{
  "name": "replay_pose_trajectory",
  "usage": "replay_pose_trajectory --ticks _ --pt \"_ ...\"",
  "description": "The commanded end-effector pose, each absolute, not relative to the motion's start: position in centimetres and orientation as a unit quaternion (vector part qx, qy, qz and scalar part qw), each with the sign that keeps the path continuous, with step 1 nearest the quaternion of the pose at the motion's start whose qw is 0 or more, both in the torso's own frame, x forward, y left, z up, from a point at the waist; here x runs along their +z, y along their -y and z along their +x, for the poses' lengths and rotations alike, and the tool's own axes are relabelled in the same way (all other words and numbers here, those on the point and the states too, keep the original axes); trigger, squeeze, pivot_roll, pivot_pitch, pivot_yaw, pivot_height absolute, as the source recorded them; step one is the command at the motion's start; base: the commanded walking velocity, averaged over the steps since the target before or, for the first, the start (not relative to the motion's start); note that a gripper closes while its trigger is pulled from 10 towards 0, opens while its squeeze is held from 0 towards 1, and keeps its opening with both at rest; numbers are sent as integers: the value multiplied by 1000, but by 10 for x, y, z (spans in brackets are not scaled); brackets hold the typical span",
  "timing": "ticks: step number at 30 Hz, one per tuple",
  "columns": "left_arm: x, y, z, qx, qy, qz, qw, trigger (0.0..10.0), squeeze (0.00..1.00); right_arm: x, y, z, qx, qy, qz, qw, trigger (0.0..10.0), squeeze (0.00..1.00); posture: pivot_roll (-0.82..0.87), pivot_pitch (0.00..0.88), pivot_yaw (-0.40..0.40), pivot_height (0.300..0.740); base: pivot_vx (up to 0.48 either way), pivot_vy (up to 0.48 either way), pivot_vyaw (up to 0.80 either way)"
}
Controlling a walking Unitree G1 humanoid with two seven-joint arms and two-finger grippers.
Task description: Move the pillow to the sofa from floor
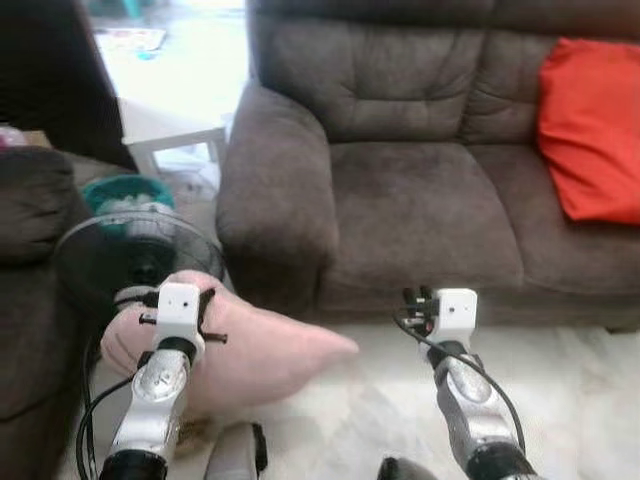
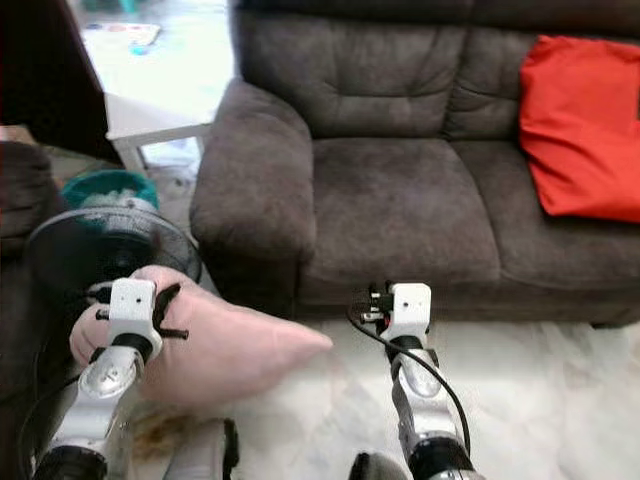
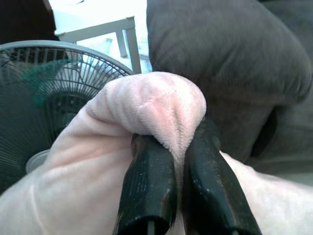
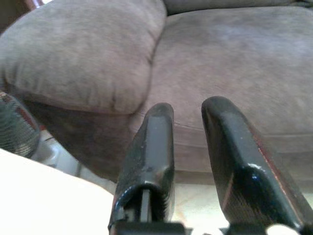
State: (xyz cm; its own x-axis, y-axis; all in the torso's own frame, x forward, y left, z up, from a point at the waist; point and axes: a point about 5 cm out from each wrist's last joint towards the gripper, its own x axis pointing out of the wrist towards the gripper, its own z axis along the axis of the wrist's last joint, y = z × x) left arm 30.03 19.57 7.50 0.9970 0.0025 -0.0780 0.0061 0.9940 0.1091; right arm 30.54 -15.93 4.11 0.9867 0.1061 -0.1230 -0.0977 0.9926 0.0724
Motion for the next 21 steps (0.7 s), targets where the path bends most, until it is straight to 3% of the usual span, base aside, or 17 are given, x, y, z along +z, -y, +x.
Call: replay_pose_trajectory --ticks 1,16,21 --pt "91 -190 305 -14 -6 41 999 10000 0 37 161 303 51 -76 29 995 10000 0 199 27 -74 669 0 0 0" --pt "94 -187 304 -25 -7 45 999 10000 0 42 161 306 59 -60 46 995 10000 0 202 27 -76 669 0 0 0" --pt "95 -186 305 -28 -7 48 998 10000 0 41 164 306 48 -62 38 996 10000 0 204 26 -74 704 0 0 0"
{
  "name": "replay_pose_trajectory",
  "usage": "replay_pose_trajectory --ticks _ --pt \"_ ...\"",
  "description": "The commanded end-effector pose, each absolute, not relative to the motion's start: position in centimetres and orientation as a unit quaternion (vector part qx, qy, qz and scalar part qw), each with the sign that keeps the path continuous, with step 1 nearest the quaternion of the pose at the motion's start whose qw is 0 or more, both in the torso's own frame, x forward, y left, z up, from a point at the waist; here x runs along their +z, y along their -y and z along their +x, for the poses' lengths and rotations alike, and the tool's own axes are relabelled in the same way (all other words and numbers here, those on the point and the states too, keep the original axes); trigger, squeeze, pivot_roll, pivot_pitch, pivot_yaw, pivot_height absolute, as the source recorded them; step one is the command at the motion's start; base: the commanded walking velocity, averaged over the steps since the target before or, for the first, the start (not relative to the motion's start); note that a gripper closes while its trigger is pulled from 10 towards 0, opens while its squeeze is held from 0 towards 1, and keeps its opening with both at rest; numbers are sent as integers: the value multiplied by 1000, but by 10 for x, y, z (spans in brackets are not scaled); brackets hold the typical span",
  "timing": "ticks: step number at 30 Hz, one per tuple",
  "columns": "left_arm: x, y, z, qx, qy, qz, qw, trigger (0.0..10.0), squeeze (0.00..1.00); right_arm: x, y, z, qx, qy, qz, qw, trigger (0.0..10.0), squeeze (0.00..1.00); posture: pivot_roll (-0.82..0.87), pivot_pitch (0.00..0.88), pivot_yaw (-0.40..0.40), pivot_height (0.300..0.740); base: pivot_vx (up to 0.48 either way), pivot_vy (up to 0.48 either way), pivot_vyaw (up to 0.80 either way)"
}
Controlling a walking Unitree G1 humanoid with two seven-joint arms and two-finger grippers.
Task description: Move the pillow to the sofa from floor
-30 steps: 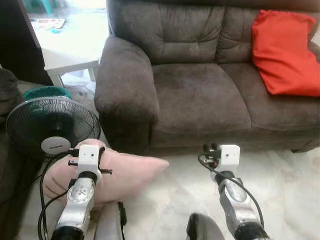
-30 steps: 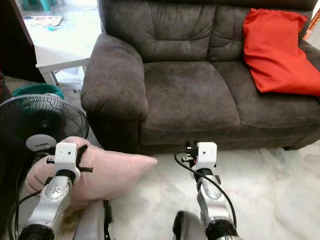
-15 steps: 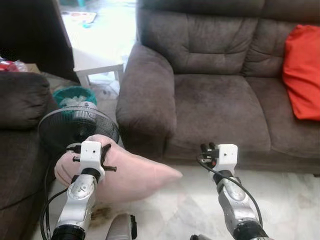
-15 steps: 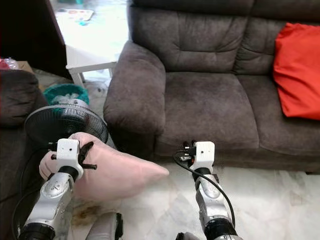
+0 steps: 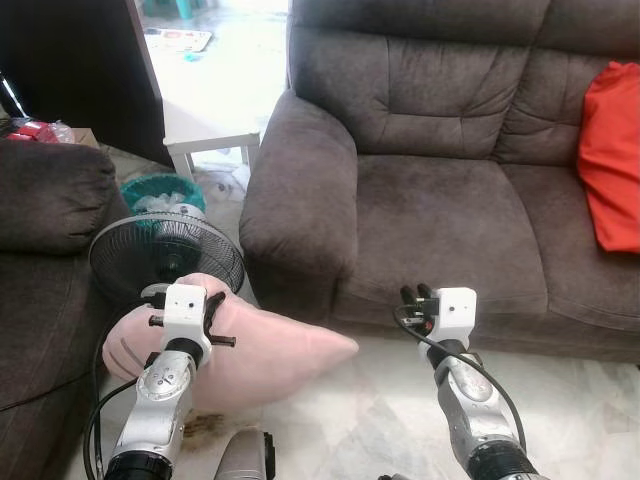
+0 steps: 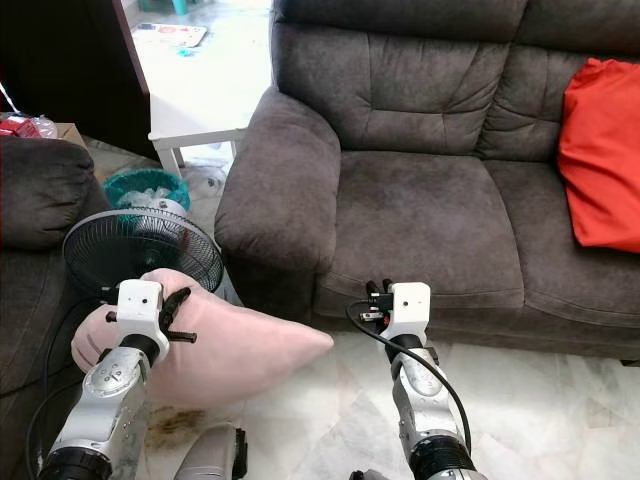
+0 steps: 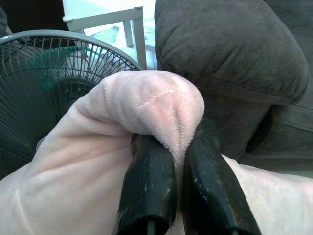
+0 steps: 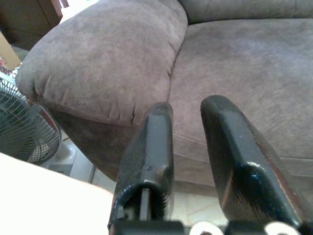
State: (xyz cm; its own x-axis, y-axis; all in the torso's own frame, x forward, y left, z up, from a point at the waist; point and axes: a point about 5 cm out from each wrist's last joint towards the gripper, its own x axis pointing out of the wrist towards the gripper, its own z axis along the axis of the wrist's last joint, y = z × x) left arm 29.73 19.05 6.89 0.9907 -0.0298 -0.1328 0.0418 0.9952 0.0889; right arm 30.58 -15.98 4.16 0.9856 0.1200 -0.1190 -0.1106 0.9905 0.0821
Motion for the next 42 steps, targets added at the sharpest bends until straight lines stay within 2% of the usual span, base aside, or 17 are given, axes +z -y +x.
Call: replay_pose_trajectory --ticks 1,6,16,22,25,27,29,33,40,41,42 --pt "95 -186 305 -28 -7 49 998 10000 0 41 164 306 47 -62 38 996 10000 0 204 26 -74 709 0 0 0" --pt "95 -187 305 -29 -8 51 998 10000 0 42 163 306 50 -61 40 996 10000 0 204 25 -72 739 0 0 0" --pt "96 -185 304 -38 -8 53 998 10000 0 40 162 306 54 -68 41 995 10000 0 205 17 -71 740 0 0 0" --pt "98 -180 307 -53 -4 49 997 10000 0 34 156 306 116 -106 15 987 10000 0 199 10 -70 740 0 0 0" --pt "104 -175 309 -79 1 53 996 10000 0 18 146 297 233 -174 -90 953 10000 0 199 0 -75 740 0 0 0" --pt "104 -174 309 -89 0 60 994 10000 0 13 144 292 271 -190 -114 937 10000 0 199 0 -77 740 0 0 0" --pt "104 -173 309 -96 -1 66 993 10000 0 9 145 290 289 -205 -134 926 10000 0 199 0 -77 740 0 0 0" --pt "104 -173 310 -107 -4 75 991 10000 0 -1 152 282 328 -241 -227 885 10000 0 195 0 -81 740 0 0 0" --pt "107 -162 312 -155 -4 85 984 10000 0 -19 156 267 369 -297 -286 833 10000 0 197 0 -82 740 0 0 0" --pt "107 -160 312 -160 -5 86 983 10000 0 -20 156 266 368 -301 -284 833 10000 863 197 0 -82 740 0 0 0" --pt "107 -159 312 -164 -5 87 982 10000 0 -22 156 264 367 -304 -279 834 10000 1000 196 0 -83 740 0 0 0"
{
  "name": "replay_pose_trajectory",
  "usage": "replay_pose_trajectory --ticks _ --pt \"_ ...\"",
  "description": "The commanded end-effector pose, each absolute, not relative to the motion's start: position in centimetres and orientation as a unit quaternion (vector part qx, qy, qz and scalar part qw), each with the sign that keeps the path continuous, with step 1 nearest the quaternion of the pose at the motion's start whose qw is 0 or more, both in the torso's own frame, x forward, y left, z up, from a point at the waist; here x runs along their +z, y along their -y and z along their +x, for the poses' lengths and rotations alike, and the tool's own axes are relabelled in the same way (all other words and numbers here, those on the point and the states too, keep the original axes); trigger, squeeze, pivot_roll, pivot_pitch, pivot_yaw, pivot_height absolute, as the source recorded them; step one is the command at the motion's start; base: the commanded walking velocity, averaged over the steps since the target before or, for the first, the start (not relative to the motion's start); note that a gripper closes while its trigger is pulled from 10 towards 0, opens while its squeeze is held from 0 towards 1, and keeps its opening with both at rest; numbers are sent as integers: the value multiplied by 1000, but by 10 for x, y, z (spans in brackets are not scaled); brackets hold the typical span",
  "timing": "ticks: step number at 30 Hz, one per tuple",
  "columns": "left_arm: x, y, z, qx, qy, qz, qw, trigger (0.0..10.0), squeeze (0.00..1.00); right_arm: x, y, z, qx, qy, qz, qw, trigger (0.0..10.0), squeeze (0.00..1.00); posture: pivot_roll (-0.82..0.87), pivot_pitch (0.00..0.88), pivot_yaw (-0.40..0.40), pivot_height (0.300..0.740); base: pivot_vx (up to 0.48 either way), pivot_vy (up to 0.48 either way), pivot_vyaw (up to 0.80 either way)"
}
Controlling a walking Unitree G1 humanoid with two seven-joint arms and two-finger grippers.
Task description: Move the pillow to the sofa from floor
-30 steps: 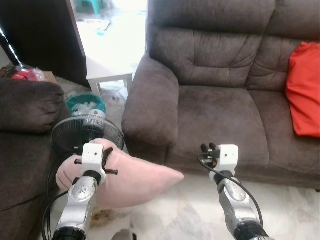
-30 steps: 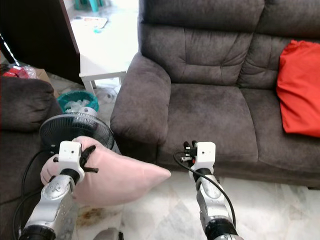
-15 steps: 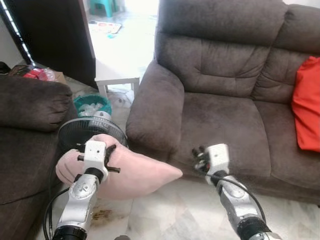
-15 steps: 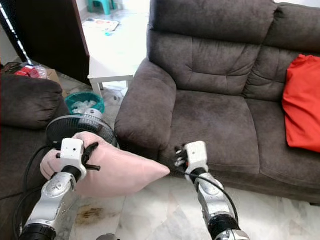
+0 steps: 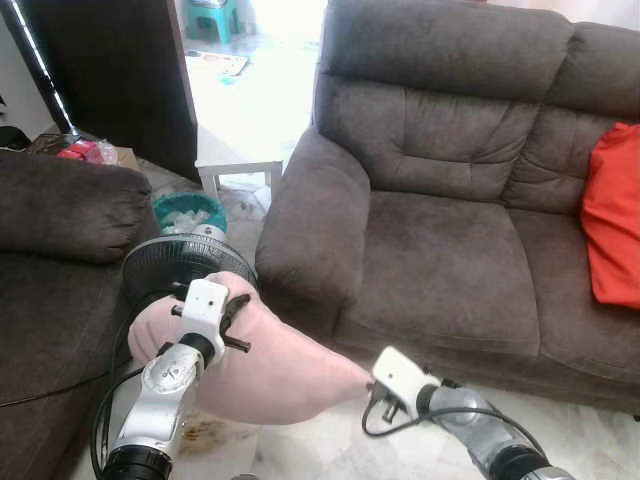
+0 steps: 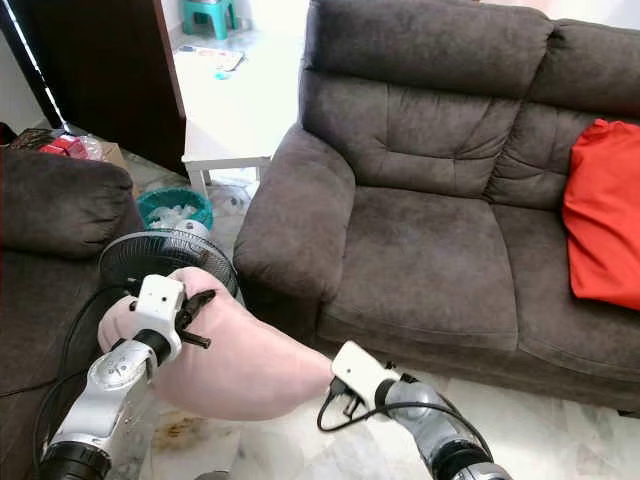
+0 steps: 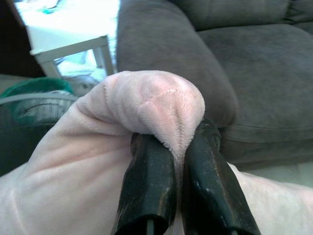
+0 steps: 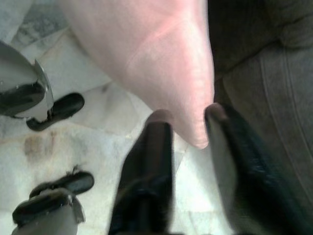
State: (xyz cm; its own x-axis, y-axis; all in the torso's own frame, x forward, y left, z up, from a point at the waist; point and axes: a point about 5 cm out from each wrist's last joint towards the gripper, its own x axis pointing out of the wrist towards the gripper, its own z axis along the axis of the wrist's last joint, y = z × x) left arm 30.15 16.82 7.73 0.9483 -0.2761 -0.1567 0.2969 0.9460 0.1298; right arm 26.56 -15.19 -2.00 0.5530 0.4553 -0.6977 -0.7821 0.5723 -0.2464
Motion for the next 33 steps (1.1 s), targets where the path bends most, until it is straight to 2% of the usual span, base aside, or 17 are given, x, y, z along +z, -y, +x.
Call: replay_pose_trajectory --ticks 1,3,5,11,24,29,30,33 --pt "106 -157 313 -167 -5 90 982 10000 0 -23 155 262 367 -305 -279 833 10000 1000 195 0 -83 740 0 0 0" --pt "106 -157 313 -169 -5 91 981 10000 0 -24 155 261 368 -306 -281 832 10000 1000 195 0 -83 740 0 0 0" --pt "106 -153 314 -175 -4 90 980 10000 0 -29 154 256 383 -314 -294 817 10000 1000 181 0 -83 740 0 0 0" --pt "104 -146 314 -195 -7 94 976 10000 0 -36 158 250 370 -325 -323 808 10000 1000 185 0 -85 740 0 0 0" --pt "102 -140 312 -218 -11 97 971 10000 0 -41 162 248 314 -330 -330 827 10000 1000 189 0 -87 740 0 0 0" --pt "102 -139 312 -220 -11 100 970 10000 0 -44 163 245 322 -357 -332 812 10000 1000 189 0 -90 740 0 0 0" --pt "103 -139 313 -220 -10 100 970 10000 0 -46 165 244 320 -364 -333 808 10000 0 191 0 -94 740 0 0 0" --pt "105 -138 314 -219 -3 100 971 10000 0 -52 167 235 326 -390 -329 796 10000 0 190 0 -95 740 0 0 0"
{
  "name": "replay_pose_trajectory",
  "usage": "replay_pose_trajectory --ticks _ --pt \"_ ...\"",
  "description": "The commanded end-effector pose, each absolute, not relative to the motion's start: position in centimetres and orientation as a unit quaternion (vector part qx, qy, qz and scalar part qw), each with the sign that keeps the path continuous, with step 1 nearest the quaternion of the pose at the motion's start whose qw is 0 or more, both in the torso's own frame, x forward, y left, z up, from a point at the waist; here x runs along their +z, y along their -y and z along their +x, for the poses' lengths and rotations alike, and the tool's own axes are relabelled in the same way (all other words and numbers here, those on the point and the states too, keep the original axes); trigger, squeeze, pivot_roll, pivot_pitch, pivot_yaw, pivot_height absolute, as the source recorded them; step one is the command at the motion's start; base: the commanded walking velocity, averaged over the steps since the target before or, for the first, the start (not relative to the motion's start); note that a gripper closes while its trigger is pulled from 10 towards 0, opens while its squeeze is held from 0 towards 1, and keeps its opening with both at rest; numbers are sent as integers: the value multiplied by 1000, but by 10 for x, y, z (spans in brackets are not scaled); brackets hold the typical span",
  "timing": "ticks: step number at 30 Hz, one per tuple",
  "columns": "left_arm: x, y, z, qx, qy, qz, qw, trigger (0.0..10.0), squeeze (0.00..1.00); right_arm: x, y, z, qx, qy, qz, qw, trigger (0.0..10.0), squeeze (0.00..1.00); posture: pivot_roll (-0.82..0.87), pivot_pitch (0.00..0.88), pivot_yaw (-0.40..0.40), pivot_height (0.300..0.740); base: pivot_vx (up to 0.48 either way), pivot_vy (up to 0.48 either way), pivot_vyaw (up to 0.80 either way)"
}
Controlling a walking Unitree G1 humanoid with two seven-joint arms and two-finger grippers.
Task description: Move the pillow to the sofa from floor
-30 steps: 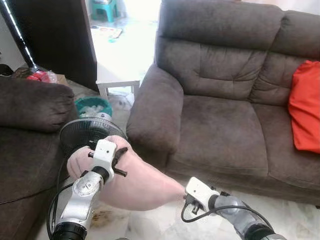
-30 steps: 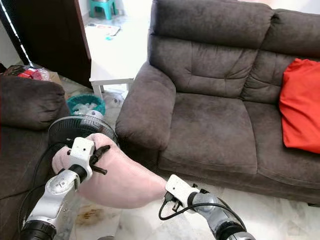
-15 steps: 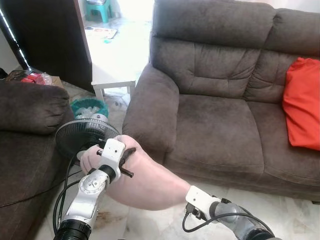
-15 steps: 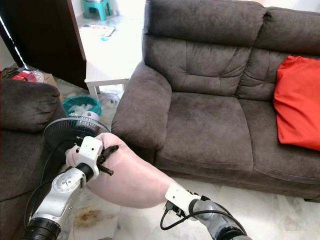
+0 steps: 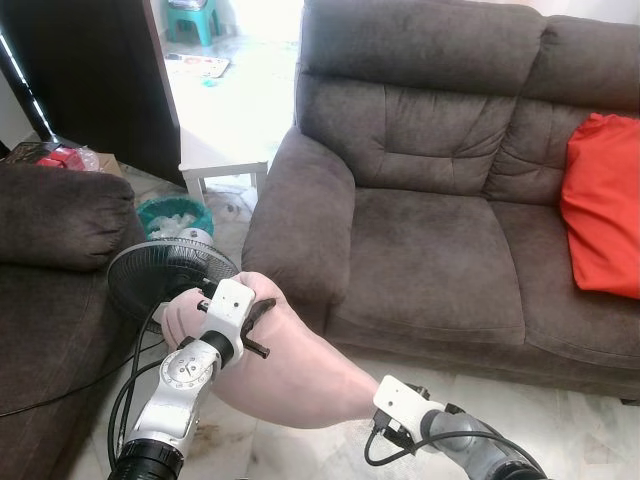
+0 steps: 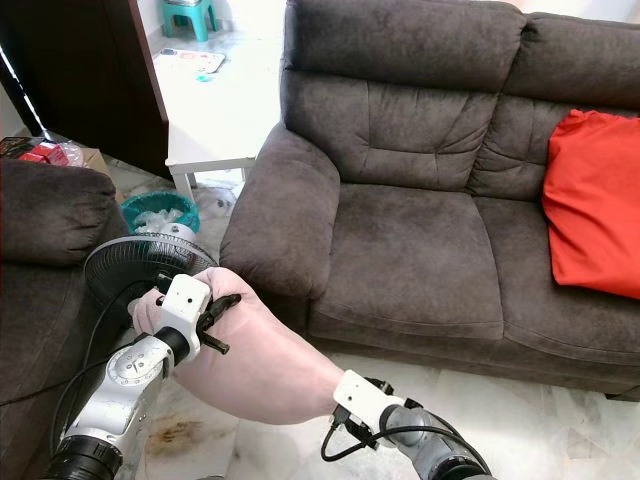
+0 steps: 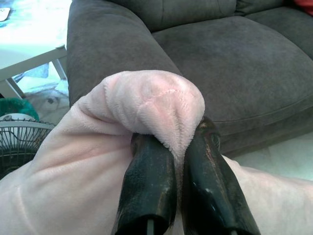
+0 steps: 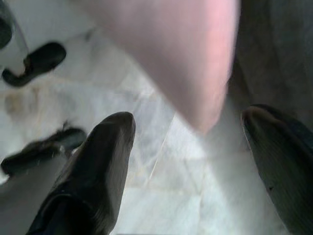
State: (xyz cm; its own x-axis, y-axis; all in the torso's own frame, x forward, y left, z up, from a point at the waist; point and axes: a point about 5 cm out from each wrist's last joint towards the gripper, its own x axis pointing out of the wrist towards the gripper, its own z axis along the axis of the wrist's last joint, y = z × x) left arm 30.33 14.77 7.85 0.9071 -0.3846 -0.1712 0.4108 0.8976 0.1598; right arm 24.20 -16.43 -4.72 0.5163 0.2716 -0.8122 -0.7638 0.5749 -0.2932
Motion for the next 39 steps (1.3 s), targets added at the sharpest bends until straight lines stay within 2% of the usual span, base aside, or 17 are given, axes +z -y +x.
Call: replay_pose_trajectory --ticks 1,16,28,39 --pt "106 -138 314 -220 -2 100 970 10000 0 -53 167 234 327 -392 -328 795 10000 0 190 0 -95 740 0 0 0" --pt "107 -130 311 -274 -9 107 956 10000 0 -52 168 238 278 -396 -318 815 10000 0 200 0 -104 740 0 0 0" --pt "116 -127 313 -279 7 103 955 10000 0 -61 168 227 273 -440 -320 793 10000 0 206 0 -111 740 0 0 0" --pt "121 -119 313 -295 17 90 951 10000 0 -67 154 221 265 -442 -303 802 10000 0 209 0 -112 740 0 0 0"
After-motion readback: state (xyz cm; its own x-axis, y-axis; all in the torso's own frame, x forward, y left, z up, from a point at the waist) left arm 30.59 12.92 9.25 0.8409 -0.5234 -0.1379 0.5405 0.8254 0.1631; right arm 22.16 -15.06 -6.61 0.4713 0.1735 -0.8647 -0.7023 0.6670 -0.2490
